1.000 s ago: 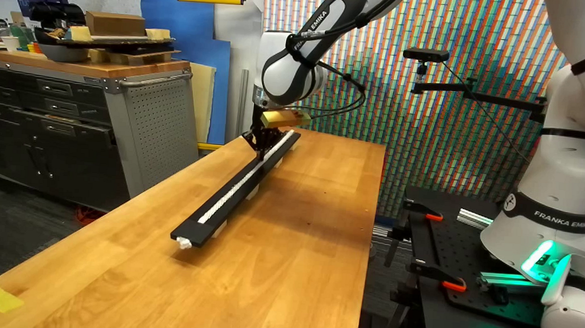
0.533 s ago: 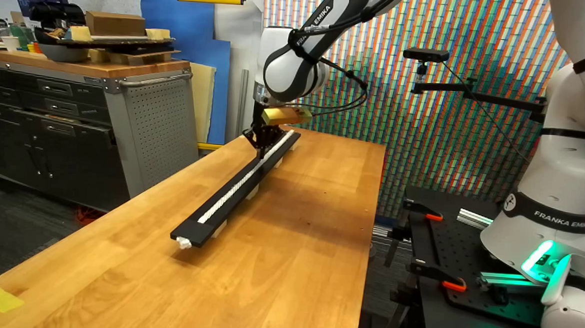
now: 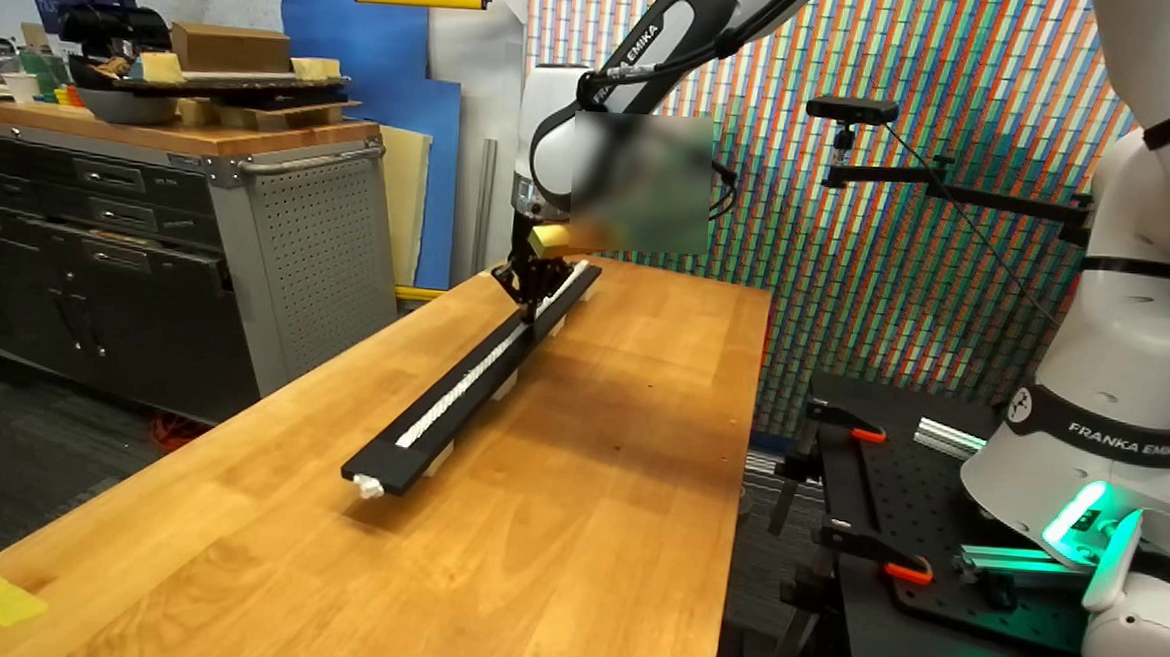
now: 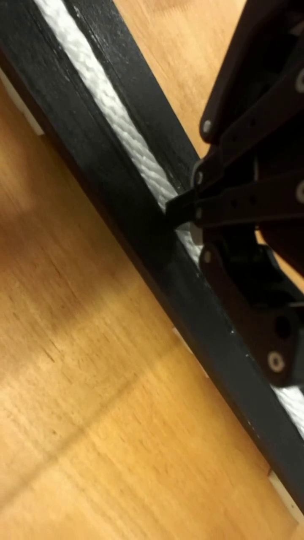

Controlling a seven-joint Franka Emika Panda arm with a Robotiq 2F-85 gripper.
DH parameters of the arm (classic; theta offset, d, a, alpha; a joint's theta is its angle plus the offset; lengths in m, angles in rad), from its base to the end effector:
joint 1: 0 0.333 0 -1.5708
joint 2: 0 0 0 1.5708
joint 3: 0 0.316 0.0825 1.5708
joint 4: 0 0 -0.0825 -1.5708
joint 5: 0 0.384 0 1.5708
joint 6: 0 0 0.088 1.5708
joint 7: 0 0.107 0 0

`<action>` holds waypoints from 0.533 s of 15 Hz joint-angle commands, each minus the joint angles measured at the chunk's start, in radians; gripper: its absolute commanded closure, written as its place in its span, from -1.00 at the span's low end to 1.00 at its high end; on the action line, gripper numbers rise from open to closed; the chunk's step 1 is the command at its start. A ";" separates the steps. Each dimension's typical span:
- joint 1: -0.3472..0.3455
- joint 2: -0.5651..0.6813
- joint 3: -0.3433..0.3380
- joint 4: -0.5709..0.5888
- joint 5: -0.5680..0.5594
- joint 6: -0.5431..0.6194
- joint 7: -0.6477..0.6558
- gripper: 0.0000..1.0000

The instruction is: Straighten the white string on the black object

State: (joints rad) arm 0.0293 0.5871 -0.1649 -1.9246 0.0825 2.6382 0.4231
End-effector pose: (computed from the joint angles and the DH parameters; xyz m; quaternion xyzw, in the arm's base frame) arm 0.6329 -0.0833 0.1983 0.9536 -0.2924 0.0706 0.0122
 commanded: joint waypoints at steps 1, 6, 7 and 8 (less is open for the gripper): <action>-0.012 0.050 -0.005 0.064 0.000 -0.024 -0.004 1.00; -0.010 0.051 -0.018 0.079 -0.009 -0.046 0.009 1.00; -0.009 0.040 -0.020 0.068 -0.010 -0.037 0.009 1.00; -0.010 0.029 -0.023 0.055 -0.009 -0.027 0.007 1.00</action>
State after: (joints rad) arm 0.0254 0.6103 -0.1711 -1.8810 0.0826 2.5993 0.4254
